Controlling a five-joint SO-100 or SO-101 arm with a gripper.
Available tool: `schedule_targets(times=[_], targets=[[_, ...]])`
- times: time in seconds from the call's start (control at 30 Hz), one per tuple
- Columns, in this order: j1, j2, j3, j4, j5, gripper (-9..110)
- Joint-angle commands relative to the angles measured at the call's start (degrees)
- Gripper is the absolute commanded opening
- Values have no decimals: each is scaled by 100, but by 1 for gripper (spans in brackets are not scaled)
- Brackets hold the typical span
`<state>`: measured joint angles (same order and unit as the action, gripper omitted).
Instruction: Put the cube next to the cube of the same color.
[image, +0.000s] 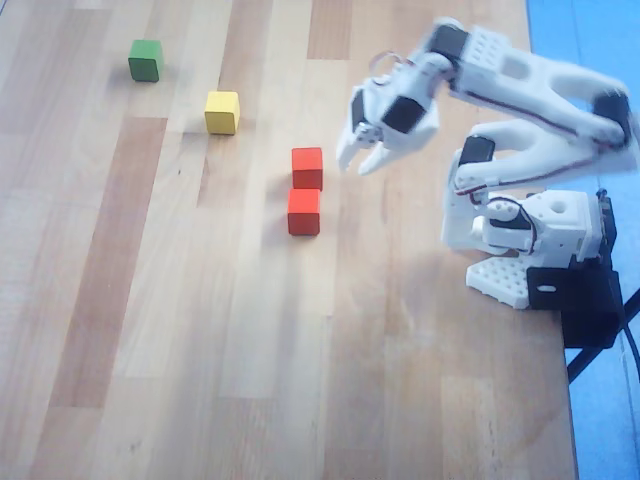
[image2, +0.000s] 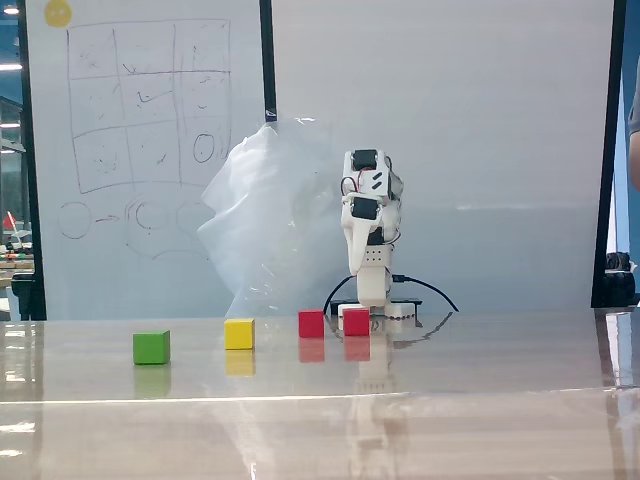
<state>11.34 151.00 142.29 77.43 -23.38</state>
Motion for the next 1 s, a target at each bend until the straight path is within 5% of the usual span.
schedule_targets(times=[0.0,0.47,0.97], targets=[[70,-1424,-1608,281,114,6],[9,-4096,-3999,1450,264,31],[62,-4834,-2215,-782,677,35]])
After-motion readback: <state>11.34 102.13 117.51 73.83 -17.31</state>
